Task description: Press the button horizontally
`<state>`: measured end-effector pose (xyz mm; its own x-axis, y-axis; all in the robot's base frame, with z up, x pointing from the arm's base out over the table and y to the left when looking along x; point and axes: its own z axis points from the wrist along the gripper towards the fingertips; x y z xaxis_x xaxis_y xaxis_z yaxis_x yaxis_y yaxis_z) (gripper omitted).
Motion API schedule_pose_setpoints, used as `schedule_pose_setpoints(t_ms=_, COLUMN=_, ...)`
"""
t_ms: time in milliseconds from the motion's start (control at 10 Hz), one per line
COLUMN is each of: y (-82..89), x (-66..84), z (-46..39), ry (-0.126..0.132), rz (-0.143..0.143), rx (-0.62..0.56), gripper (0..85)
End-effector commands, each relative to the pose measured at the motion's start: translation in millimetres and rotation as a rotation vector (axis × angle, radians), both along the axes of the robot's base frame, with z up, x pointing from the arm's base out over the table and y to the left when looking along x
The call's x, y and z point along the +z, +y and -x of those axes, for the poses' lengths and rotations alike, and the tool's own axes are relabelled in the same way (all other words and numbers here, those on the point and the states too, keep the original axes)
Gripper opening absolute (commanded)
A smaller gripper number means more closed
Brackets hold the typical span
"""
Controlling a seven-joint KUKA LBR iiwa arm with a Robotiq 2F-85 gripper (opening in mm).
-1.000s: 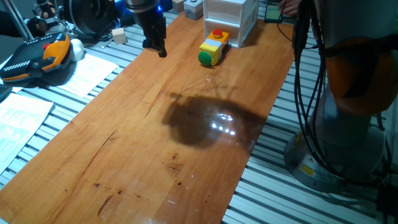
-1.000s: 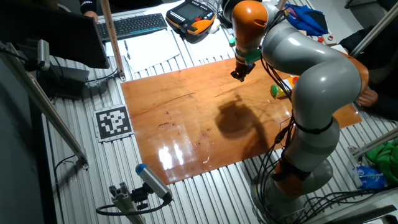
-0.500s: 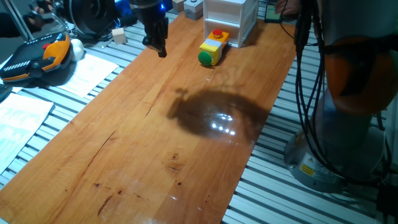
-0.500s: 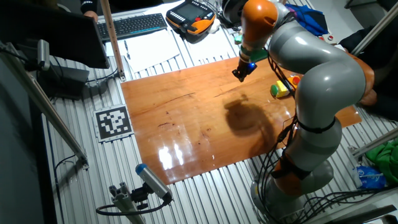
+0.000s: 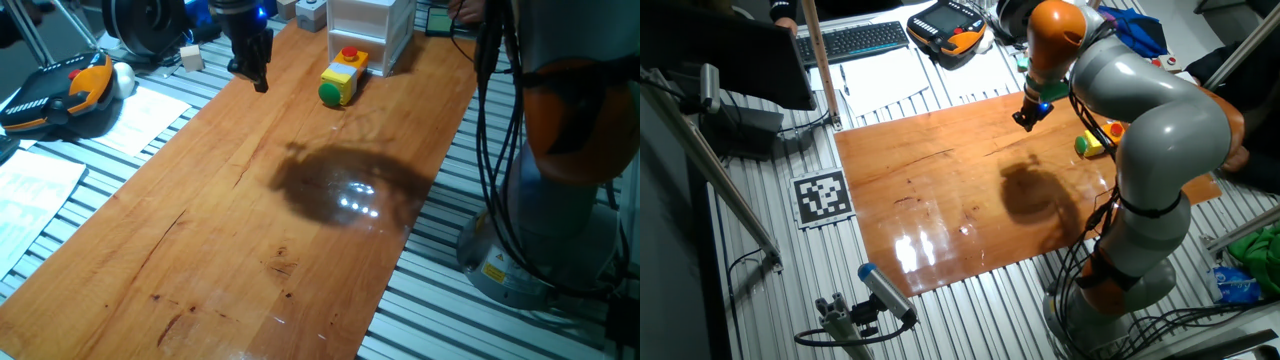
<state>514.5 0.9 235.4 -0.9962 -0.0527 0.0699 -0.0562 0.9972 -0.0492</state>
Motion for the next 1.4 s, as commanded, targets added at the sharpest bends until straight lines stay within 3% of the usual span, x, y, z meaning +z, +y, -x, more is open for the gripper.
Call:
schedule_pose_setpoints(t_ms=0, y=-0.3, x=0.2, z=-0.1, ry=-0.007, rz=-0.003, rx=-0.006, gripper=0.0)
schedule_pose_setpoints(t_ms=200, y=-1.2, x=-1.8, z=-0.5, ry=-0.035, rz=0.014, rx=0.015, gripper=0.0)
schedule_pose_setpoints(t_ms=300, y=-3.0, x=-6.6, z=-0.3, ry=-0.049, rz=0.044, rx=0.031, gripper=0.0)
schedule_pose_setpoints(t_ms=400, y=-4.9, x=-11.6, z=0.3, ry=-0.047, rz=0.071, rx=0.051, gripper=0.0)
schedule_pose_setpoints(t_ms=600, y=-11.6, x=-18.8, z=-0.6, ry=-0.012, rz=0.129, rx=0.098, gripper=0.0)
schedule_pose_setpoints(t_ms=700, y=-16.7, x=-23.5, z=-2.3, ry=-0.005, rz=0.123, rx=0.105, gripper=0.0)
schedule_pose_setpoints(t_ms=1300, y=-60.1, x=-66.7, z=-3.4, ry=-0.043, rz=0.119, rx=0.169, gripper=0.0)
